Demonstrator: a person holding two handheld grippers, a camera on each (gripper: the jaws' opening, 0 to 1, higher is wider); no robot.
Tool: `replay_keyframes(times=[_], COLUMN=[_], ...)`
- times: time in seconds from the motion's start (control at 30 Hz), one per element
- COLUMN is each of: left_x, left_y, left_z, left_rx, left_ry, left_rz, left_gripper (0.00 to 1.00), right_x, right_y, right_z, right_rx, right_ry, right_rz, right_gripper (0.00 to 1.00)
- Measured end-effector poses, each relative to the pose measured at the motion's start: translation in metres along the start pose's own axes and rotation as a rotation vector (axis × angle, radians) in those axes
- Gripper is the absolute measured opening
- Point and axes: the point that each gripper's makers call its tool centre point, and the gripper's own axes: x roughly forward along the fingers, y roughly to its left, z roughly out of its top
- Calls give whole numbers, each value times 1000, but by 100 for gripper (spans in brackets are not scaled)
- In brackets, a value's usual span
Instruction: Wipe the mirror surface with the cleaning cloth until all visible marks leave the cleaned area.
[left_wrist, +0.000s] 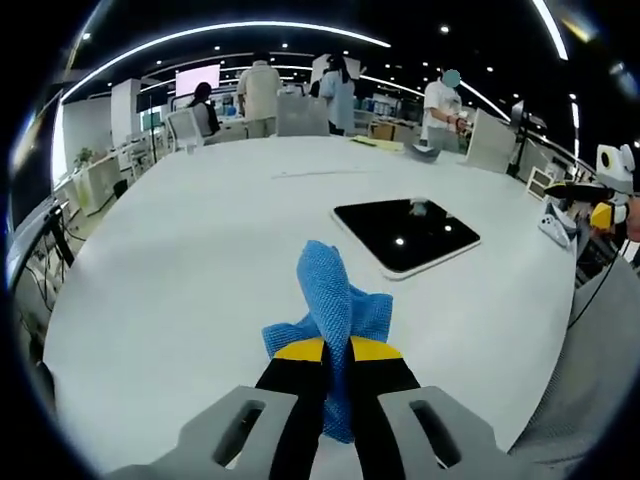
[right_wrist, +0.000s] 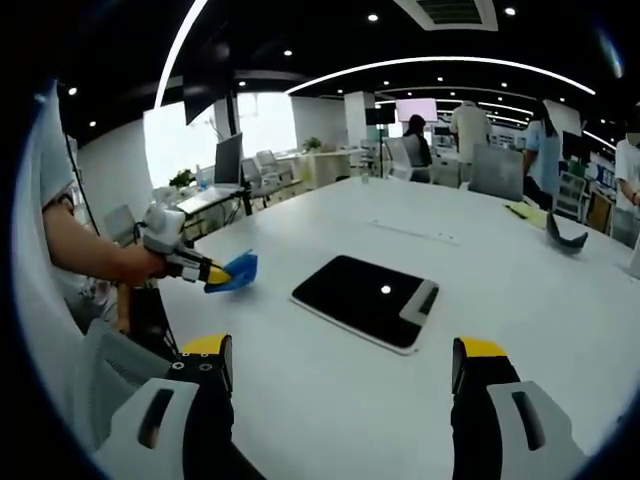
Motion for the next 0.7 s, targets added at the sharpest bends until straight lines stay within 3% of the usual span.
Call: replay_keyframes(times=[0.33,0.53,0.57,0.7], left_x=[2,7,6,6], left_y=[-2,0,-1,0], left_z=[-13,-35,-34,-33], left_rx=[27,34,40,44], left_ry=[20,76,50,52], left_rz=[3,-1,-2,-1], left_gripper=[5,5,5,5], right_x=[1,3,3,3], right_y=[-2,0,0,2], right_z=[-2,-6,-7,-7], right_rx=[9,18,21,23], right_ry=[2,7,9,7], right_rz=[-6,-2,-2,-2], right_gripper=[90,89,89,89])
